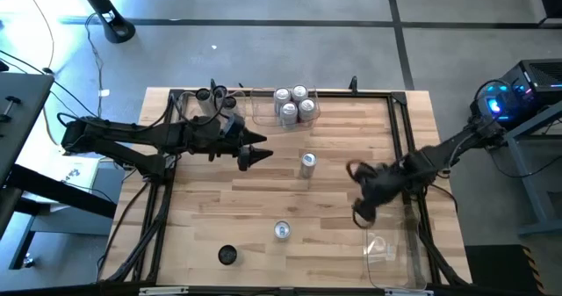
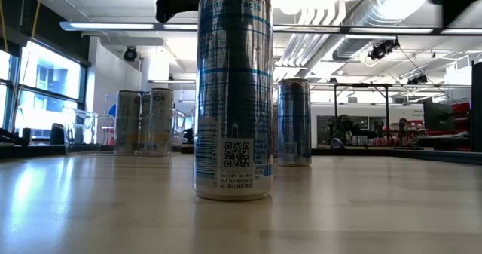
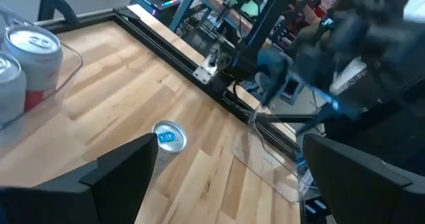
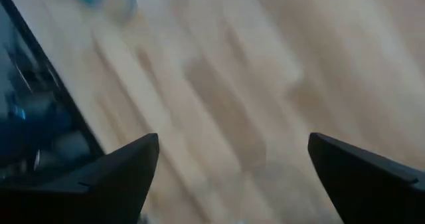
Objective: Sort soda cans
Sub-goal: Move the bottom transparent bin to the top right of the table
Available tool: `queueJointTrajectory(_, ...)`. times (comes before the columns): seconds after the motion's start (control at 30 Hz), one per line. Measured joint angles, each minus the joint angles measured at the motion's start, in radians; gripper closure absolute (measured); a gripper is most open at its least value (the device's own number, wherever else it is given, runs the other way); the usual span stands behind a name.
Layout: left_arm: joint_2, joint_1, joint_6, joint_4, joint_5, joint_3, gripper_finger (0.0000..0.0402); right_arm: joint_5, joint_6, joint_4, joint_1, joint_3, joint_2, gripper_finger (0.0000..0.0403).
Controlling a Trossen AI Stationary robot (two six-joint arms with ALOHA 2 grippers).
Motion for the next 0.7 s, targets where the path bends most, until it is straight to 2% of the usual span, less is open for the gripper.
queueJointTrajectory(0.1, 0.000, 0.012, 0.019, 0.005, 0.000, 0.000, 0.0032, -0.104, 0.118, -0.021, 0.081, -0.051, 0.012, 0.0048)
queueJointTrajectory(0.2, 0.000, 0.026, 0.029, 0.010, 0.014, 0.000, 0.0032, -0.171, 0.281, -0.027, 0.169, -0.105, 0.025, 0.0108)
queueJointTrajectory(0.3, 0.000, 0.045, 0.031, 0.012, 0.041, 0.000, 0.0032, -0.194, 0.435, -0.028, 0.244, -0.149, 0.034, 0.0201)
queueJointTrajectory(0.43, 0.000, 0.072, 0.040, 0.011, 0.083, 0.000, 0.0032, -0.196, 0.584, -0.049, 0.290, -0.215, 0.040, 0.0361)
queueJointTrajectory(0.47, 0.000, 0.080, 0.040, 0.011, 0.094, 0.000, 0.0032, -0.196, 0.597, -0.048, 0.290, -0.230, 0.040, 0.0381)
queueJointTrajectory(0.6, 0.000, 0.100, 0.027, 0.013, 0.137, 0.000, 0.0032, -0.185, 0.618, -0.013, 0.259, -0.274, 0.040, 0.0384)
queueJointTrajectory(0.7, 0.000, 0.105, 0.025, 0.013, 0.155, 0.000, 0.0032, -0.157, 0.575, 0.054, 0.224, -0.304, 0.040, 0.0399)
